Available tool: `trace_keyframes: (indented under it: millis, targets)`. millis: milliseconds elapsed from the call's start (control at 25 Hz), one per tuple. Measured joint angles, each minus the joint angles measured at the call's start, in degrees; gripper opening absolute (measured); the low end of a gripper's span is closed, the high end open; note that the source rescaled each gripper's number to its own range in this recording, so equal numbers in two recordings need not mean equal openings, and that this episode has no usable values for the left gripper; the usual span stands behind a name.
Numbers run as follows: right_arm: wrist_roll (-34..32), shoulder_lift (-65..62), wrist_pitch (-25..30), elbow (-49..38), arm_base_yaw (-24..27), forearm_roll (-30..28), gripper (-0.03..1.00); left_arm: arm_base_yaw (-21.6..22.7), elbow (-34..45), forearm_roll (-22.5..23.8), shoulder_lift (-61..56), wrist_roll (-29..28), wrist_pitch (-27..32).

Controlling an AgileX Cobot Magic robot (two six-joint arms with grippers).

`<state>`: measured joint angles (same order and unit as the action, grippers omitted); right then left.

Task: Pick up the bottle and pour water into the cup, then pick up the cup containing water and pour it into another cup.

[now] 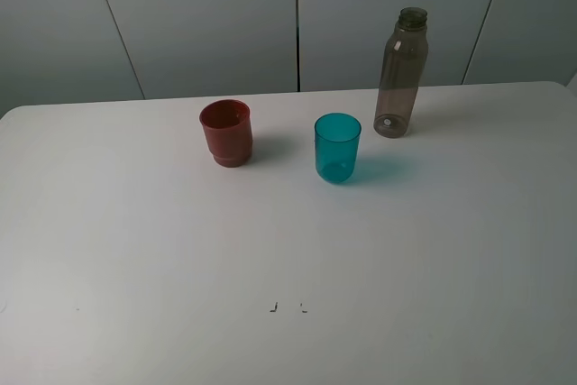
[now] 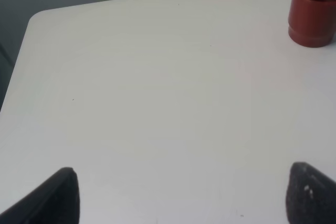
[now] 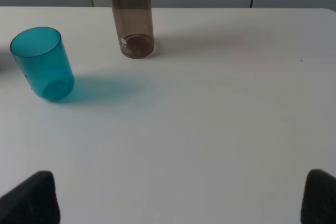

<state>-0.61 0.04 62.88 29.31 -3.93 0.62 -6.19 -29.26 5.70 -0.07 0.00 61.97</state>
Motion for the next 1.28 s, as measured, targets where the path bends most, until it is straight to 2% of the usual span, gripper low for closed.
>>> trace_keyframes:
  millis: [1280]
  targets:
    - [0.00,0.00,0.00,0.00,0.00,0.00,0.99,0.00,0.00,0.00,0.00,0.00,0.00]
